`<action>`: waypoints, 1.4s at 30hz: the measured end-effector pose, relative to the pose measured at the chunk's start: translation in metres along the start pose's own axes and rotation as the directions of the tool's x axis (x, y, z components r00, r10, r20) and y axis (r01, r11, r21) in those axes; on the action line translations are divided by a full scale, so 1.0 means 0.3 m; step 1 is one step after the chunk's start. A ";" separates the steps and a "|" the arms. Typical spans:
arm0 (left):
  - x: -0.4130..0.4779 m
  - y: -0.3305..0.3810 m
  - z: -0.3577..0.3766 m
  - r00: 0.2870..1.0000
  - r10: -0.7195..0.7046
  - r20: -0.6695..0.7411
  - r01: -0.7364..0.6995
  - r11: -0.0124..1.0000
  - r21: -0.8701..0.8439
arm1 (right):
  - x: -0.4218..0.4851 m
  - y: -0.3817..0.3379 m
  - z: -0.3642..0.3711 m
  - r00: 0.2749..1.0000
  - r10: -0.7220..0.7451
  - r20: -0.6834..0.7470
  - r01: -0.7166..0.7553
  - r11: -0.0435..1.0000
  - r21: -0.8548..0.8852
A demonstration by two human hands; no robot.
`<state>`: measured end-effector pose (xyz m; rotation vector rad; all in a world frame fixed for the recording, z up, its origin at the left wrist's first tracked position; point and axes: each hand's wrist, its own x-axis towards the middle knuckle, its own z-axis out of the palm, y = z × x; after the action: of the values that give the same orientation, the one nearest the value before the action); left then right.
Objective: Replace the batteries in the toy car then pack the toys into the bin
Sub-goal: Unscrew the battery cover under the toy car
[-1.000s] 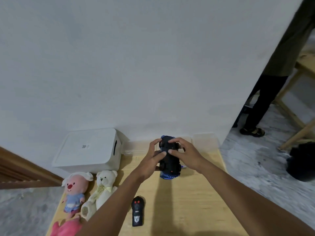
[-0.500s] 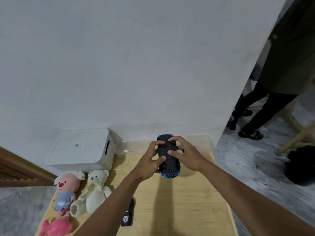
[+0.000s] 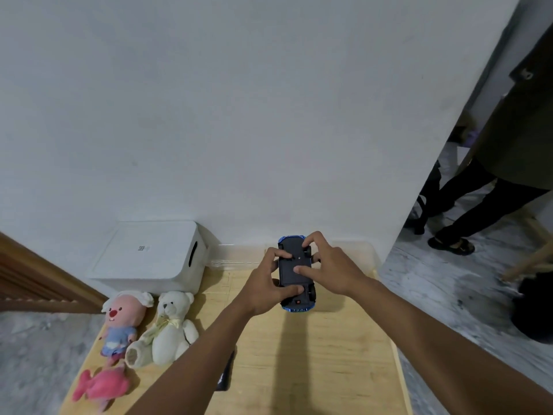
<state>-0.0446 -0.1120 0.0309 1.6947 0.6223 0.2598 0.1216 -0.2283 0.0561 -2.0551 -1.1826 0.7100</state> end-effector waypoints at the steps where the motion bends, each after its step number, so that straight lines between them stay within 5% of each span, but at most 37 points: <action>1: 0.002 0.002 0.001 1.000 -0.006 0.000 0.006 1.000 -0.005 | 0.004 -0.006 -0.007 1.000 0.016 -0.013 -0.016 0.998 -0.057; 6: 0.002 0.000 0.014 1.000 -0.013 0.003 0.013 0.999 0.033 | 0.016 -0.040 -0.049 0.989 0.087 -0.117 -0.101 0.988 -0.120; 18: 0.006 -0.020 0.015 0.999 -0.053 0.006 0.053 0.998 0.044 | 0.044 -0.093 -0.049 0.994 -0.048 0.095 0.027 0.976 0.216; 23: 0.011 -0.013 -0.005 1.000 -0.026 0.013 0.026 0.999 0.042 | 0.050 -0.080 -0.047 1.000 -0.006 -0.016 0.012 0.927 0.376; 28: 0.011 -0.002 -0.017 1.000 -0.025 0.010 0.024 0.999 0.029 | 0.032 -0.101 -0.097 0.959 0.078 -0.273 0.056 0.891 0.450; 31: 0.012 0.002 -0.022 1.000 -0.026 0.012 0.025 0.999 0.035 | 0.007 -0.108 -0.109 0.945 0.130 -0.301 0.051 0.848 0.528; 42: 0.006 -0.001 -0.029 0.999 -0.047 0.016 0.047 0.998 0.030 | -0.009 -0.111 -0.059 0.948 0.014 -0.319 0.123 0.907 0.404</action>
<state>-0.0474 -0.1038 0.0323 1.7070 0.6553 0.2032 0.1155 -0.2229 0.0929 -1.6859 -0.8170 0.5265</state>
